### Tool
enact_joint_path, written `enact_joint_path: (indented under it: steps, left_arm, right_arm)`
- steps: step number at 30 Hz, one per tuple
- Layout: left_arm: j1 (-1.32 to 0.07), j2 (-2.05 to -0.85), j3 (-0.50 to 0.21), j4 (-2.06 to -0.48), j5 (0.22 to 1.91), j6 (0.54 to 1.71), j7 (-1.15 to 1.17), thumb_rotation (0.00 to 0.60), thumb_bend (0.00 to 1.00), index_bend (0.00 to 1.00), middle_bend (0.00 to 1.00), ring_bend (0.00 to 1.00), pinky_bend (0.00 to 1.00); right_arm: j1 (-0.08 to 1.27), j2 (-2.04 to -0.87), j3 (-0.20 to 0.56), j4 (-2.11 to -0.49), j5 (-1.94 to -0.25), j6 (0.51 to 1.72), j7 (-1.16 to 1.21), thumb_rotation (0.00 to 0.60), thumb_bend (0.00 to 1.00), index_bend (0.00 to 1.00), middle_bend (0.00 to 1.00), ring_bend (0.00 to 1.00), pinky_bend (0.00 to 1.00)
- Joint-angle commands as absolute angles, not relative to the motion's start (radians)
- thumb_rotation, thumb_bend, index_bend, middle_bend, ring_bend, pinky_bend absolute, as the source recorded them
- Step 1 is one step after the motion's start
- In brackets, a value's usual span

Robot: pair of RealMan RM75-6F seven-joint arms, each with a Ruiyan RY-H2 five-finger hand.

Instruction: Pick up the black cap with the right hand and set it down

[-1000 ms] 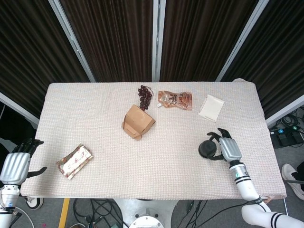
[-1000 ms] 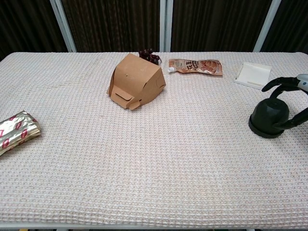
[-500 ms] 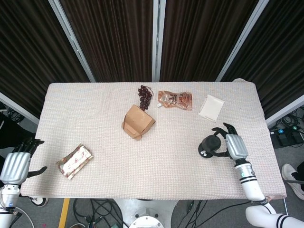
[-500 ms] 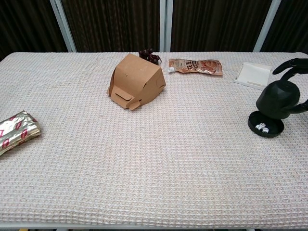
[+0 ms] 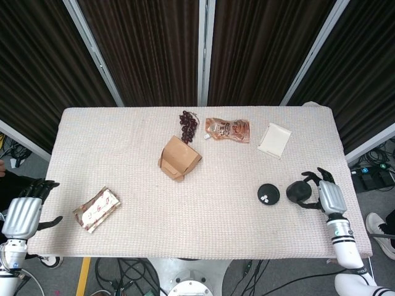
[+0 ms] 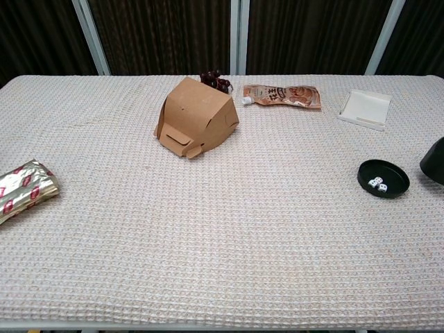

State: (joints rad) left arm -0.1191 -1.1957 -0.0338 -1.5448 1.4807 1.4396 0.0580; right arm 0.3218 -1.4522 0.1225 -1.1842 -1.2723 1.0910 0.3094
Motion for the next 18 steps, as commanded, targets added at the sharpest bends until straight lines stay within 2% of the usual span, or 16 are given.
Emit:
enact_joint_path:
  steps: [1,3,9,14,18]
  left_arm:
    - [-0.119,-1.194,-0.034,-1.549,1.479,1.44,0.062,0.6,0.04,0.23,0.19,0.12,0.28]
    - [-0.118,-1.193,-0.034,-1.55,1.478,1.44,0.063,0.6,0.04,0.23,0.19,0.12,0.28]
    - [-0.119,-1.192,-0.035,-1.55,1.478,1.44,0.063,0.6,0.04,0.23,0.19,0.12,0.28]
    - [-0.118,-1.189,-0.037,-1.552,1.477,1.443,0.062,0.6,0.04,0.23,0.19,0.12,0.28]
    - [-0.118,-1.187,-0.037,-1.556,1.474,1.443,0.064,0.6,0.04,0.23,0.19,0.12,0.28]
  right_arm:
    - [0.317,-1.467,0.114,-1.155,-1.279,1.076,0.329,0.6,0.05,0.26,0.4,0.03,0.0]
    - [0.32,-1.468,0.106,-1.144,-1.289,1.06,0.343,0.6,0.04,0.25,0.38,0.02,0.0]
    - [0.327,-1.441,0.103,-1.159,-1.314,1.039,0.388,0.6,0.0,0.11,0.22,0.0,0.0]
    - [0.315,-1.403,0.117,-1.203,-1.333,1.086,0.413,0.6,0.0,0.07,0.19,0.0,0.0]
    - [0.29,-1.344,0.121,-1.283,-1.383,1.175,0.426,0.6,0.0,0.07,0.18,0.0,0.0]
